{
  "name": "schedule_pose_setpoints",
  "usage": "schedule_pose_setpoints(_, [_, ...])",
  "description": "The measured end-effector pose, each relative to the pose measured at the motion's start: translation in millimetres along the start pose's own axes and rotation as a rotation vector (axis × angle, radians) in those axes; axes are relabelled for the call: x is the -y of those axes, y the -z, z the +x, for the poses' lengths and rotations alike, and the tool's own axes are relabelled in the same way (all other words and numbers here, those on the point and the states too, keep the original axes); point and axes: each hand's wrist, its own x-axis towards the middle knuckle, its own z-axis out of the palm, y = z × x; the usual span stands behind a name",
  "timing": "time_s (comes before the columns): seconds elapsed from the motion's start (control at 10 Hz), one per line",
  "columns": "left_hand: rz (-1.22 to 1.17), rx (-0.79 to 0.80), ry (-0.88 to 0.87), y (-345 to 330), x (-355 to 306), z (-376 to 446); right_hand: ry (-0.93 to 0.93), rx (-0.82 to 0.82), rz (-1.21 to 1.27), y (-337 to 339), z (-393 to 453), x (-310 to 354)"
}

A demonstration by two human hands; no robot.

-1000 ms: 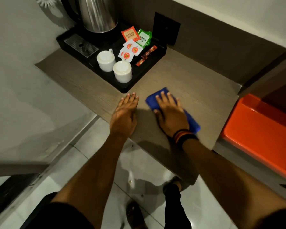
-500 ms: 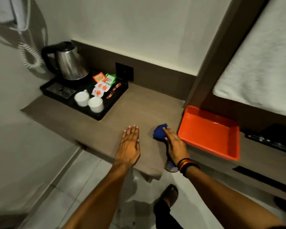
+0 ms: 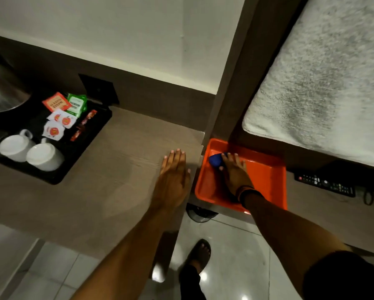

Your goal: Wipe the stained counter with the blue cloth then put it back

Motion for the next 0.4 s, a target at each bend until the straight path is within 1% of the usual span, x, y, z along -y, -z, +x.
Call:
schedule_pose_setpoints(0.1, [0.02, -0.026, -0.001, 1, -1, 14, -0.061, 0.176, -0.094, -24, -4, -4])
schedule_pose_setpoints(0.2, [0.064, -0.03, -0.017, 20, -1, 19, -0.046, 0.15, -0.052, -8, -16, 9])
schedule_pose_setpoints(0.3, [0.054, -0.027, 0.001, 55, -4, 33, 0.007, -0.009, 0.064, 19, -52, 42])
schedule_pose_setpoints(0.4, [0.107, -0.188, -0.027, 102, -11, 42, 0.109, -0.199, 0.477, 45, -132, 87])
